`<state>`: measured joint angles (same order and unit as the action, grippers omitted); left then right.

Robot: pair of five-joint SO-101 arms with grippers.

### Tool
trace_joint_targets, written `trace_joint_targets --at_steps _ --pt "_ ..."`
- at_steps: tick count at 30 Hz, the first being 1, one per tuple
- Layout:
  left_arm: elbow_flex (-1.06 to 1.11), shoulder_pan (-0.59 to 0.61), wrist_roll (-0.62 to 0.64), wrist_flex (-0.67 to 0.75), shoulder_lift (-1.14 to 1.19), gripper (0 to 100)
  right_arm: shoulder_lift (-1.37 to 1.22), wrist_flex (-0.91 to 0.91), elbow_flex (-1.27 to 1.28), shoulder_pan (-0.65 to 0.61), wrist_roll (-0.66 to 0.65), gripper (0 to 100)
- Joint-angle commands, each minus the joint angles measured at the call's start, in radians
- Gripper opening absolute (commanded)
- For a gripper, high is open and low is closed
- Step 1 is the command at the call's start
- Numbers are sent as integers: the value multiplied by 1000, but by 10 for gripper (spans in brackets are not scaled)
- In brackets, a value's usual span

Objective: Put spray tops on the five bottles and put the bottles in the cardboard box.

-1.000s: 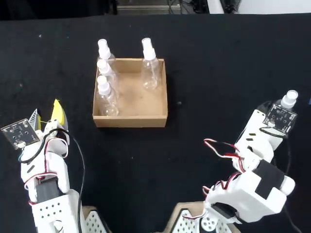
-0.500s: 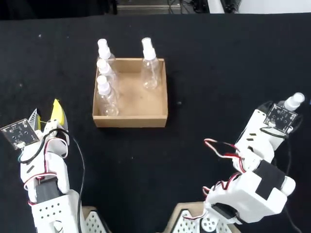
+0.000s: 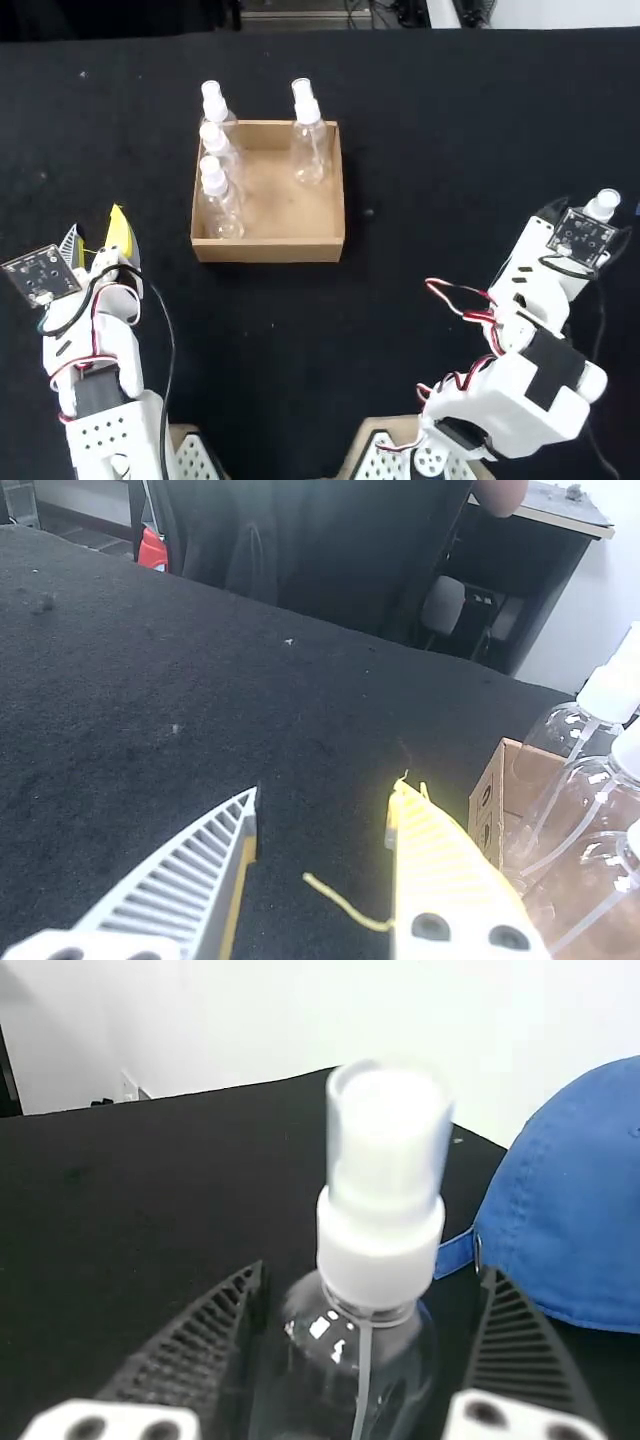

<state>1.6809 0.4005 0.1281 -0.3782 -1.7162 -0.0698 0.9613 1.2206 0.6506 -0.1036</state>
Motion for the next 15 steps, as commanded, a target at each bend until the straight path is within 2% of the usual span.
trace_joint_targets --at_steps 1,5,7,11,15 --pt "24 -4 -3 5 -15 191 64 -12 -44 9 -14 290" --pt "24 -4 -3 5 -15 191 56 -12 -42 9 -14 282" --pt "24 -4 -3 5 -15 191 56 -14 -36 9 -14 220" --pt "24 -4 -3 5 -15 191 64 -8 -15 11 -17 34" --pt "24 -4 -3 5 -15 191 65 -5 2 9 -57 22"
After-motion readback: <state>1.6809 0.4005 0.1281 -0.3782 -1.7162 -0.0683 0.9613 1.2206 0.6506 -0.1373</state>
